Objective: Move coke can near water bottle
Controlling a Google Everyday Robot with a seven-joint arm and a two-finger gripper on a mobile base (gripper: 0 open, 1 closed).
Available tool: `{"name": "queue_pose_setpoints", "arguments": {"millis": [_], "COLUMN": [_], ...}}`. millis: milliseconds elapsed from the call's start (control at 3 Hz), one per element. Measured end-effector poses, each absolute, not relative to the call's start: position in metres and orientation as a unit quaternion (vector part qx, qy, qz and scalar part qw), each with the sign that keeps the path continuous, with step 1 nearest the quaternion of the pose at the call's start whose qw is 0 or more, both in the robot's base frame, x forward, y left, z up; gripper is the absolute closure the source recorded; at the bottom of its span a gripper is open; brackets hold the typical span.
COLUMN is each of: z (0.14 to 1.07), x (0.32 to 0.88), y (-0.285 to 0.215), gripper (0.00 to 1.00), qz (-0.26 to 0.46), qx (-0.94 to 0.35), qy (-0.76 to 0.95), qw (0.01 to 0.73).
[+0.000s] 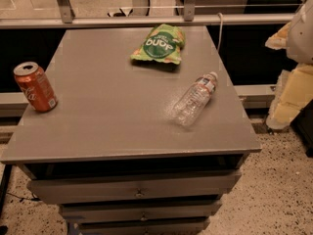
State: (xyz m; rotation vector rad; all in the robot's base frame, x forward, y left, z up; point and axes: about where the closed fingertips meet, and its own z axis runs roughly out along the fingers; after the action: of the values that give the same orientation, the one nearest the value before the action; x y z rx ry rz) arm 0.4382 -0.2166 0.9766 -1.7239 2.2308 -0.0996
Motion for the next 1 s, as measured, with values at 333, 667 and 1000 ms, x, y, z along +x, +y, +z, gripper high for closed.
{"name": "queue_pose_setpoints", "arguments": {"millis": [333,667,1000], "z": [0.977,0.976,0.969], "x": [0.438,0.442,0.471], "y": [-0.217,-0.208,-0.156], "gripper": [0.00,0.00,0.00], "qz": [-0.035,-0.022,0.039], "qx": [-0.603,-0.605,-0.612], "qy": [0.781,0.774,0.754], "qw": [0.160,0.184,0.238]}}
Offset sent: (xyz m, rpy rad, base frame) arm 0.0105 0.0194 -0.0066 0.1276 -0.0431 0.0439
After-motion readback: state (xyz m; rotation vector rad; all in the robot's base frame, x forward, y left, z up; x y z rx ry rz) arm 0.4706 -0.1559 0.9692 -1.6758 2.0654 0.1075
